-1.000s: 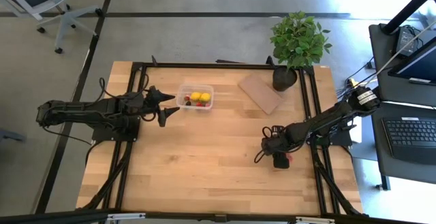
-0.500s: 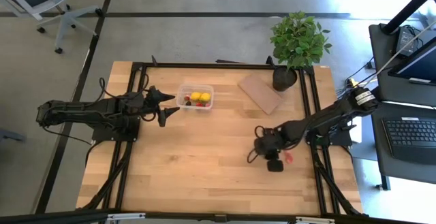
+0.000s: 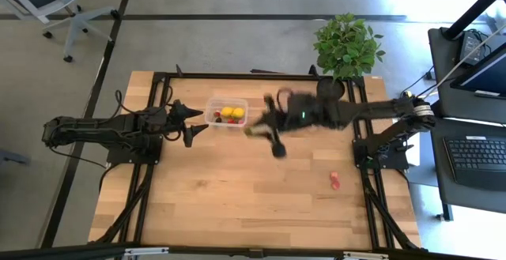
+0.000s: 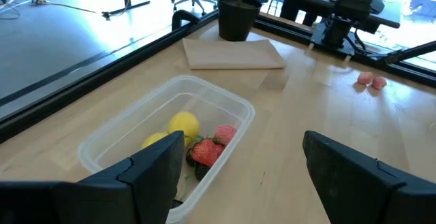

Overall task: Pick and placing Produce into tupperware
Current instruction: Put the red strawberry into the transparent bin

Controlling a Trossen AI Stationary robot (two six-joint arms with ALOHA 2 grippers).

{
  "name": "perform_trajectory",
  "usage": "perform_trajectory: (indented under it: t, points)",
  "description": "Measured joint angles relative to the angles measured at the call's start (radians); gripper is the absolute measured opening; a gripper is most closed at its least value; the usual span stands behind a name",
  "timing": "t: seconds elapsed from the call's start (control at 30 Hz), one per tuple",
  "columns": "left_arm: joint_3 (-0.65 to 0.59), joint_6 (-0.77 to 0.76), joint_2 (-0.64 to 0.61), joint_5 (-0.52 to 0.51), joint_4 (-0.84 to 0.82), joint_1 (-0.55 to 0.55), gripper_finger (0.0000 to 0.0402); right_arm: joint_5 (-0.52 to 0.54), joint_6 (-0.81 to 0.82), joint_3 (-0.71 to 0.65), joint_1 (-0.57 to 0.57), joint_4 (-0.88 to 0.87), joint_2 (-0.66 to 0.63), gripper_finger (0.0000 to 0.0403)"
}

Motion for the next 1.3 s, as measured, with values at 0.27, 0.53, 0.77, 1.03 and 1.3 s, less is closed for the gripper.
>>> perform_trajectory:
  t: [0.27,0.53,0.77,1.03,1.3]
  points:
    - [0.000,0.000,0.000,0.000,-0.001,0.000,0.0291,0.094,0.005,0.356,-0.158,-0.059,0.213,0.0088]
    - [0.000,0.000,0.000,0.000,-0.004,0.000,0.0291,0.093,0.080,0.613,-0.228,-0.354,0.540,0.0088]
    - [0.000,0.001,0.000,0.000,-0.015,0.000,0.0291,0.094,0.136,0.648,-0.277,-0.495,0.715,0.0088]
    - [0.000,0.009,0.000,-0.005,-0.022,0.000,0.0291,0.093,0.159,0.649,-0.294,-0.606,0.773,0.0092]
    - [0.000,0.009,0.000,-0.034,-0.022,0.000,0.0291,0.093,0.157,0.649,-0.297,-0.611,0.771,0.0122]
